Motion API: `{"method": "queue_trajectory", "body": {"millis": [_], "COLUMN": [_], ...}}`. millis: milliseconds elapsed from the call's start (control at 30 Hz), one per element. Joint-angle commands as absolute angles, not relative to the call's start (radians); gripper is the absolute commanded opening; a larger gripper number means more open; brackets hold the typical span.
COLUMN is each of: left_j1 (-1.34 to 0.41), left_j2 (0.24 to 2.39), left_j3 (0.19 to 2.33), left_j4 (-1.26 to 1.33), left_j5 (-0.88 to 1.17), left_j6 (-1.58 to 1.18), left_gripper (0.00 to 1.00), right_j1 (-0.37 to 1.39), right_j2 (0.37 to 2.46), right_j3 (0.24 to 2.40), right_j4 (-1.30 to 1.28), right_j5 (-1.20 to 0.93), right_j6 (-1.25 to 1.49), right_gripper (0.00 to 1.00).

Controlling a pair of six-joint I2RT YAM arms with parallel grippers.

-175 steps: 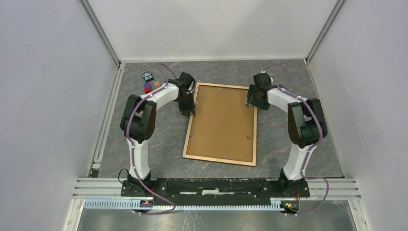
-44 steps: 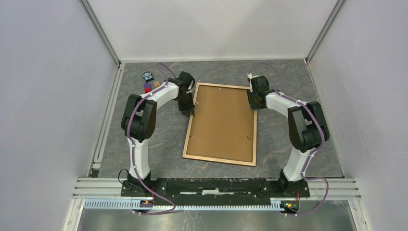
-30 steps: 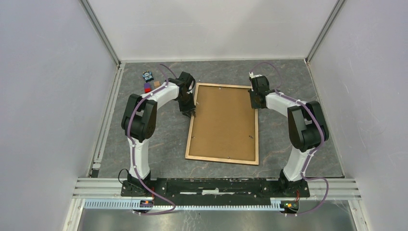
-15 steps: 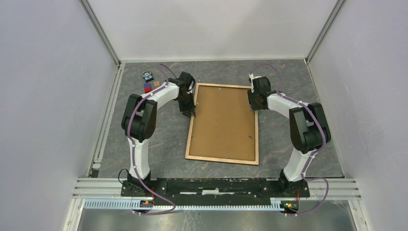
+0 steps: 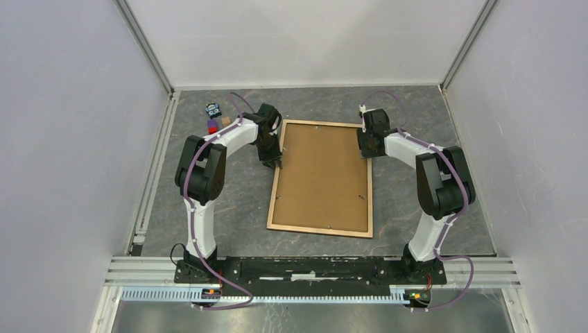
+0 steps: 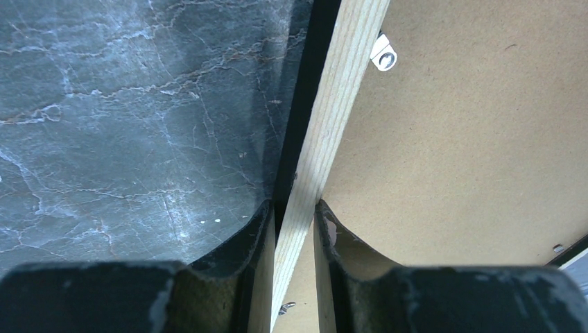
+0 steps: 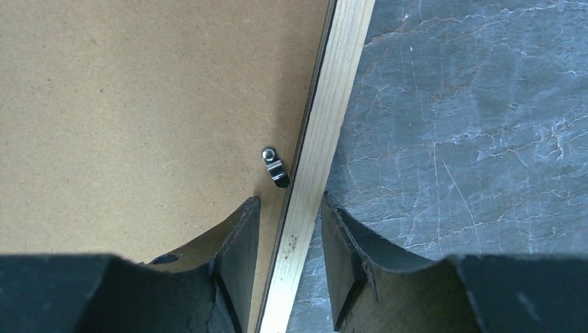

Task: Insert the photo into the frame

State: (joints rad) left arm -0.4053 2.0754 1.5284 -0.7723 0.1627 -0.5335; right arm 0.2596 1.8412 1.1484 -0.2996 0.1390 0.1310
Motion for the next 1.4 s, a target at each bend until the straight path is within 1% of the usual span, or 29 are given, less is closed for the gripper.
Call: {"method": "queue_trajectory", "body": {"millis": [0,267,400,500,800,900,1133,1267,1367], "left_j1": [-0.415,-0.414,-0.413,-0.413,-0.413,-0.414,-0.413,-0.413,-0.414], "left_j2": [2.108,2.110,2.110,2.110,2.110,2.110,2.110,2.109,2.110], "left_j3": [1.549,1.550,1.551,1.551,1.551,1.552,1.550,1.551,1.551], "left_j4": [-0.734,-0.733,-0.734,-0.734,-0.734,-0.733,-0.734,-0.734,-0.734], "left_j5": [0.200,0.201,0.200,0.203,0.204,0.204,0.204,0.206,0.205], "left_j6": [-0.585,-0.586,-0.587,-0.586,-0.587,-0.587,-0.589,-0.589,-0.588], "left_gripper": [0.27,0.26,0.26,0.26,0.26,0.26,0.26,0.26,0.26], "right_j1": [0.254,0.226,0.219,0.218,0.220,0.220,0.247,0.277,0.285], "right_j2": [1.914,1.914,1.908,1.919,1.927,1.935,1.953,1.956,1.953], "right_j3": [1.134,1.136,1.130,1.136,1.114,1.113,1.096,1.084,1.064], "right_j4": [-0.261,-0.236,-0.227,-0.239,-0.239,-0.228,-0.198,-0.192,-0.178], "right_j5": [0.105,0.070,0.054,0.060,0.099,0.104,0.149,0.186,0.181], "right_j6": [0.158,0.188,0.195,0.192,0.173,0.160,0.129,0.091,0.050], "right_gripper": [0.44,0.45,0.48,0.46,0.33,0.25,0.12,0.01,0.00]}}
